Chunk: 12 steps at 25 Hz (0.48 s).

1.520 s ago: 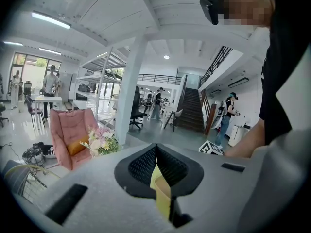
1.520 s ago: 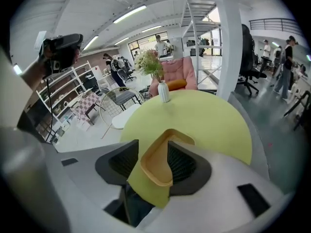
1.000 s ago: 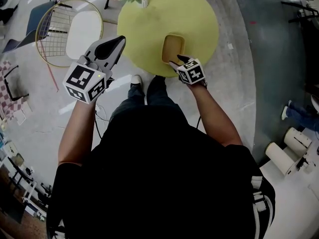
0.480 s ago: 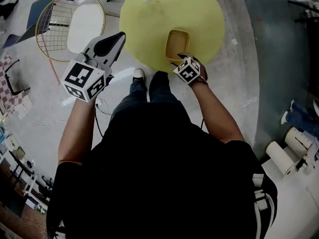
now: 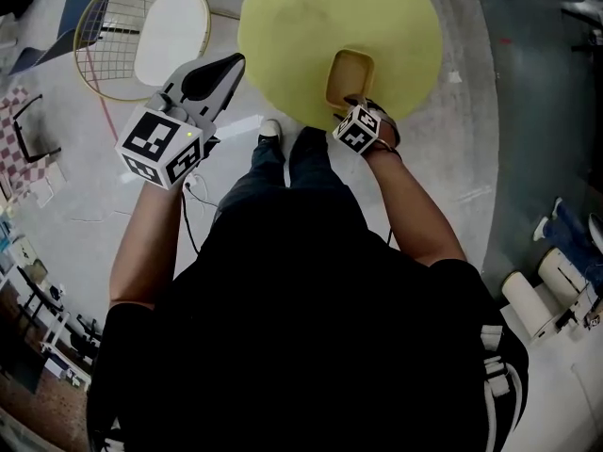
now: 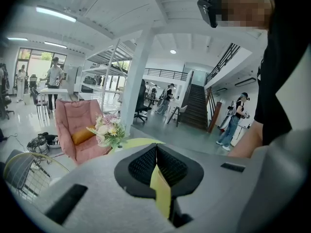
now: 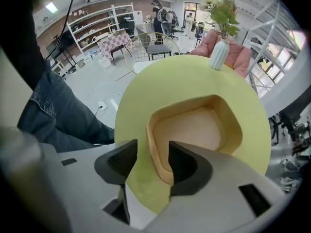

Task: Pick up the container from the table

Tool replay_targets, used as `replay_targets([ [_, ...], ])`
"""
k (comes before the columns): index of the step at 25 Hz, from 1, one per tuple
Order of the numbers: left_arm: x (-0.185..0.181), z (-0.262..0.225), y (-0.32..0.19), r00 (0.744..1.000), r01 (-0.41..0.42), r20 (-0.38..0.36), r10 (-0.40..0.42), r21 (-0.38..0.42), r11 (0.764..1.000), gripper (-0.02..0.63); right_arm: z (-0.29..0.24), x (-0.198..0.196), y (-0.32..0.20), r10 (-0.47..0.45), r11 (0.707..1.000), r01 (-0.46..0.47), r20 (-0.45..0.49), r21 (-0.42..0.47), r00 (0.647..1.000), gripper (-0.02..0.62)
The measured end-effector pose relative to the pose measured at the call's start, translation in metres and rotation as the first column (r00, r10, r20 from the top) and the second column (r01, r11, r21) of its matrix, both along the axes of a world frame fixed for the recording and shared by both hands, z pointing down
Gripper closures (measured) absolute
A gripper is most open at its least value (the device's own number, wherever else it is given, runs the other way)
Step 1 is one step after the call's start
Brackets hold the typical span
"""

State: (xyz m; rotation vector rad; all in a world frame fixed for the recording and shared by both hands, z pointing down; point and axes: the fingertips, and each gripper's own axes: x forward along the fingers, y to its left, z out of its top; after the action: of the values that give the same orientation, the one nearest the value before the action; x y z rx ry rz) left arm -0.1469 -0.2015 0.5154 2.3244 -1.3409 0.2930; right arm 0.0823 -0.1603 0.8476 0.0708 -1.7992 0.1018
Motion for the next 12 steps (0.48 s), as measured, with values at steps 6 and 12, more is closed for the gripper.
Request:
replay_targets([
  [6, -0.006, 0.008, 0.005, 1.000, 0.012, 0.002, -0.012, -0.018, 1.000, 0.589, 0.013, -0.001, 0.000, -0.070, 0.997, 0.071, -0.046, 0.027, 0.996, 0.408],
  [12, -0.005, 0.009, 0.009, 1.000, 0.012, -0.006, -0.012, -0.012, 1.000, 0.589, 0.019, 0.000, 0.002, -0.110, 0.993, 0.113, -0.072, 0.041, 0.991, 0.450],
])
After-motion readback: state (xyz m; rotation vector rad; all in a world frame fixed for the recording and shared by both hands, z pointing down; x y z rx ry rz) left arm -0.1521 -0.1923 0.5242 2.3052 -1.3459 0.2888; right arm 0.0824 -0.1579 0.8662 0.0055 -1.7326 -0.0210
